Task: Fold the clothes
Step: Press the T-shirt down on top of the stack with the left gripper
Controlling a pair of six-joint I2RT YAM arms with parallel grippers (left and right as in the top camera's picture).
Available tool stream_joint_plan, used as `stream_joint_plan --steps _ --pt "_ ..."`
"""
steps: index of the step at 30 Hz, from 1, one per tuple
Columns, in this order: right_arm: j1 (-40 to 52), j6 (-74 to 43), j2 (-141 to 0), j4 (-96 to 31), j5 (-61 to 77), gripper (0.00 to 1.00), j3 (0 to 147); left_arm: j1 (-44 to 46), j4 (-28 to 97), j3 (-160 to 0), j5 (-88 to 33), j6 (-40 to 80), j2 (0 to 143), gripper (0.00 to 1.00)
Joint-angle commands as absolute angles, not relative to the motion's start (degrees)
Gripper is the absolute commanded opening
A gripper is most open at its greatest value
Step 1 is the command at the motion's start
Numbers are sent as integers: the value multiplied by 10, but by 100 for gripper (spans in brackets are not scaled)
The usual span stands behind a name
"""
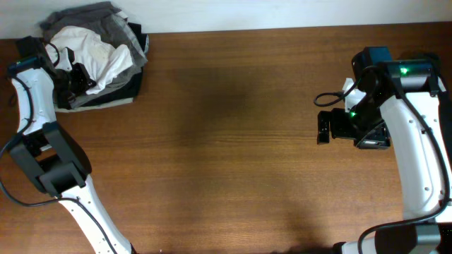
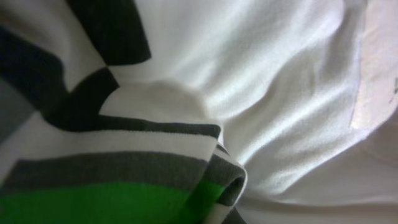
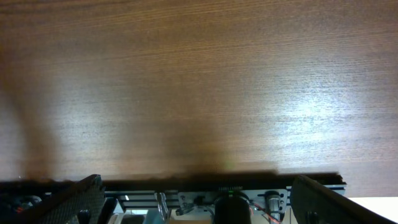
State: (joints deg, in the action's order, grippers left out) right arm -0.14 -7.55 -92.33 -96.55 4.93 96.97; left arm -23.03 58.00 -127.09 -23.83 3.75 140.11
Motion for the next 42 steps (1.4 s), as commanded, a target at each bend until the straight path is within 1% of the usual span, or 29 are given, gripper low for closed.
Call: stream_joint_plan --steps 1,2,3,5,11,19,21,22,24,25,26,28,30,34,38,42 --pt "-4 -79 -918 -960 41 99 979 -226 632 -1273 -293 58 1350 7" --pt "-4 -79 -918 -958 41 99 979 -225 643 -1273 -307 58 1350 12" --pt "-4 -79 -917 -957 42 99 979 -225 650 -1273 -316 58 1350 23" --pt "-4 -79 -917 -956 45 99 979 -222 665 -1273 -317 58 1350 24" --pt "-4 -79 -918 -956 45 99 979 -218 678 -1273 -324 57 1343 42" --pt "-4 -79 -918 -951 45 99 979 -218 715 -1273 -319 51 1253 55" --pt "-4 -79 -918 -951 45 99 979 -218 719 -1273 -319 51 1218 61" --pt "-4 -79 -918 -951 44 99 979 -218 719 -1273 -319 51 1203 68" --pt "-4 -79 -918 -949 45 99 979 -218 707 -1273 -319 51 1182 71" --pt "-4 -79 -918 -948 45 99 979 -218 694 -1273 -317 51 1176 71" --pt "-4 -80 -918 -947 45 98 979 -218 659 -1273 -299 51 1168 58" --pt "-4 -80 -918 -947 45 99 979 -218 593 -1273 -258 51 1166 21" --pt "-4 -80 -918 -947 45 99 979 -218 531 -1273 -210 51 1170 2" --pt "-4 -79 -918 -947 55 99 979 -218 465 -1273 -100 51 1189 1" --pt "-4 -79 -918 -947 58 99 979 -218 431 -1273 -62 50 1229 1" --pt "-4 -80 -918 -952 58 99 979 -218 389 -1273 -61 26 1285 1"
